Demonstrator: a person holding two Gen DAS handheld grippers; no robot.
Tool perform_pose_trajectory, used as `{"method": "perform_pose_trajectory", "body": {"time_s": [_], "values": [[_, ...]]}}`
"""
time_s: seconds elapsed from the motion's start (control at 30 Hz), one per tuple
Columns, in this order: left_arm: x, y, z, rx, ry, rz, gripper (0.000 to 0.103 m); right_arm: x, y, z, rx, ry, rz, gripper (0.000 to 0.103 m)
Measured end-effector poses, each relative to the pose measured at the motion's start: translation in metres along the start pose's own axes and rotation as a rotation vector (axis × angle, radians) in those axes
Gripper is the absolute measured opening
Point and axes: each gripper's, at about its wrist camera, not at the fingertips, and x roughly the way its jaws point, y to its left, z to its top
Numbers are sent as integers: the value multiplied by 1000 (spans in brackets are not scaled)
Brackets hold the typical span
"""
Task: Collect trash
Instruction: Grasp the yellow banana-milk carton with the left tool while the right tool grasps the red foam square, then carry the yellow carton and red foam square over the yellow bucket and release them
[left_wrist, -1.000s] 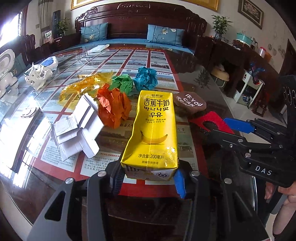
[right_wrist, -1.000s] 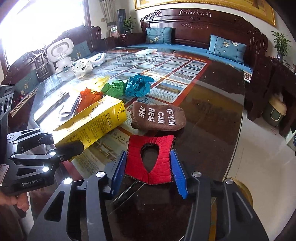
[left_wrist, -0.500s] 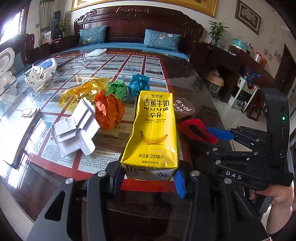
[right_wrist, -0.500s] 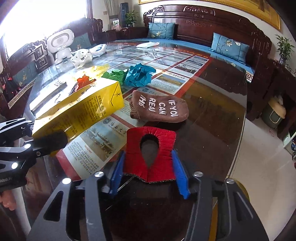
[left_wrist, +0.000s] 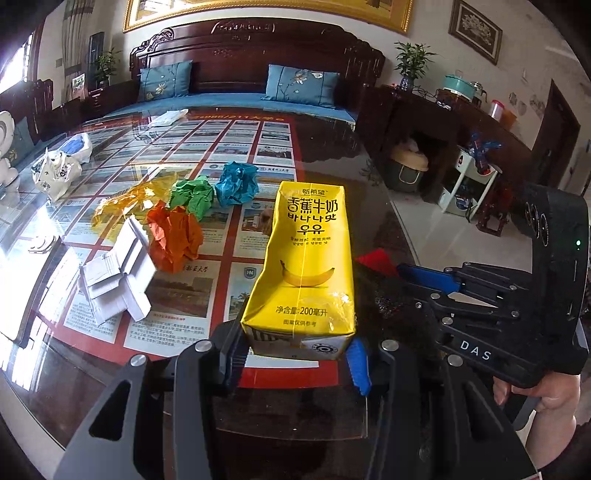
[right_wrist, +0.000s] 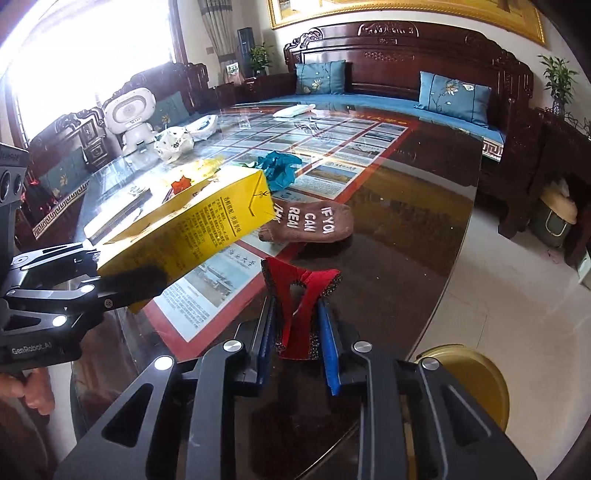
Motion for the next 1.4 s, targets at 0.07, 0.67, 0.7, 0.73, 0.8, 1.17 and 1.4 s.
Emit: {"method": "perform_pose_trajectory", "body": {"time_s": [0.07,0.67,0.7,0.73,0.8,1.17,1.4], "values": [[1,-2,1,-2,1,-5,46,0,-1,1,1,4,7,23],[1,3,2,-13,3,-25,46,12,10,2,-92,43,-58,21],[1,2,1,-9,3,-27,46,12,8,1,-85,37,-54,20],[1,1,1,-4,2,-27,46,10,7,0,-75,29,-47,19],[2,-1,0,6,4,-29,46,7,5,-2,-60,25,-29,19],[1,-20,7,30,-6,-62,46,-11,-15,-10,2,15,-9,18],[12,-63,19,98,-4,-117,46,-37,-52,-20,61,-17,-62,18]]}}
